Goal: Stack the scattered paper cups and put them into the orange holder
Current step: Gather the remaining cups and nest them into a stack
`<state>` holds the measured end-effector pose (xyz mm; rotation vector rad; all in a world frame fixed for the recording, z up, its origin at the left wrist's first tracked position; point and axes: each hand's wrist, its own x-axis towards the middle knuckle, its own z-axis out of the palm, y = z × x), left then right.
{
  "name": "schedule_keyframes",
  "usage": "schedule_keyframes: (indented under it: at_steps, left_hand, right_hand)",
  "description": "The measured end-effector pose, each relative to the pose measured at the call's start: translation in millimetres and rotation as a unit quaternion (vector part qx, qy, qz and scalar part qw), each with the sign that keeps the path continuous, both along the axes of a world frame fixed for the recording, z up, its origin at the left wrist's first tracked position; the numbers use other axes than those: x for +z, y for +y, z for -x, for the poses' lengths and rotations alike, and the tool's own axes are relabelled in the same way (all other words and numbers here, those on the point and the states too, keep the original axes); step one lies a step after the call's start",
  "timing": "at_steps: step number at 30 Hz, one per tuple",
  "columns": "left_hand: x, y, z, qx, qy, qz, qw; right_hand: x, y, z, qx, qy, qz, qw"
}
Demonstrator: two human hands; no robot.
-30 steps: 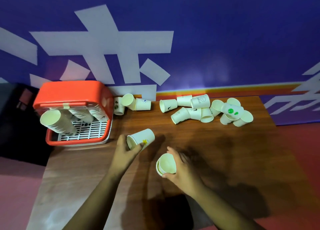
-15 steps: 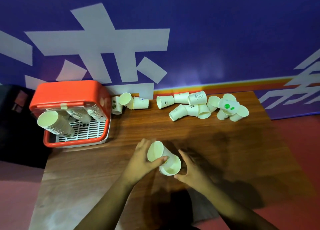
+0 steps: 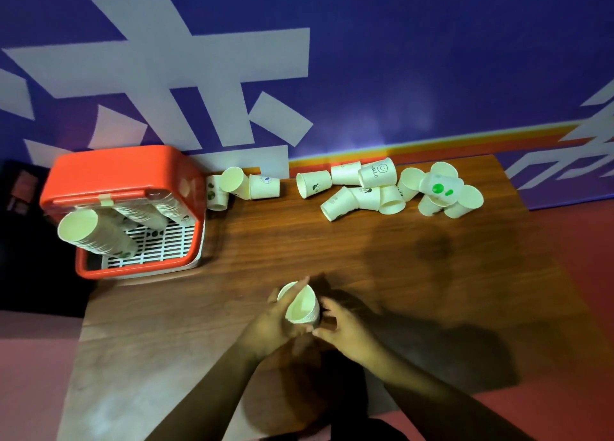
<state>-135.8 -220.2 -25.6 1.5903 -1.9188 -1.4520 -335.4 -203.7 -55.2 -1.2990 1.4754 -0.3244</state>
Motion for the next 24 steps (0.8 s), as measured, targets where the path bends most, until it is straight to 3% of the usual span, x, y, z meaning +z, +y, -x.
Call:
schedule_keyframes:
  at_steps: [4, 9, 14, 18, 24]
  left_hand:
    - [-6, -12, 10, -0.003, 0.017, -0.011, 1.0]
    - [17, -45, 31, 0.168, 0.129, -0.045, 0.976]
    - [36, -80, 57, 0.168, 0.196, -0.053, 0.964]
    - [43, -98, 66, 0.212, 0.235, -0.067, 0.946]
    - [32, -107, 59, 0.236, 0.225, -0.081, 0.942]
  right_hand:
    - [-8, -10, 3, -0.052, -0.047, -0.023, 0.997]
    - [29, -39, 20, -0.153, -0.158, -0.072, 0.973]
    - [71, -83, 35, -0.193, -0.207, -0.08, 0.956]
    - [79, -116, 57, -0.136, -0.138, -0.054, 0.98]
    - [44, -184, 80, -0.199, 0.055, 0.039, 0.978]
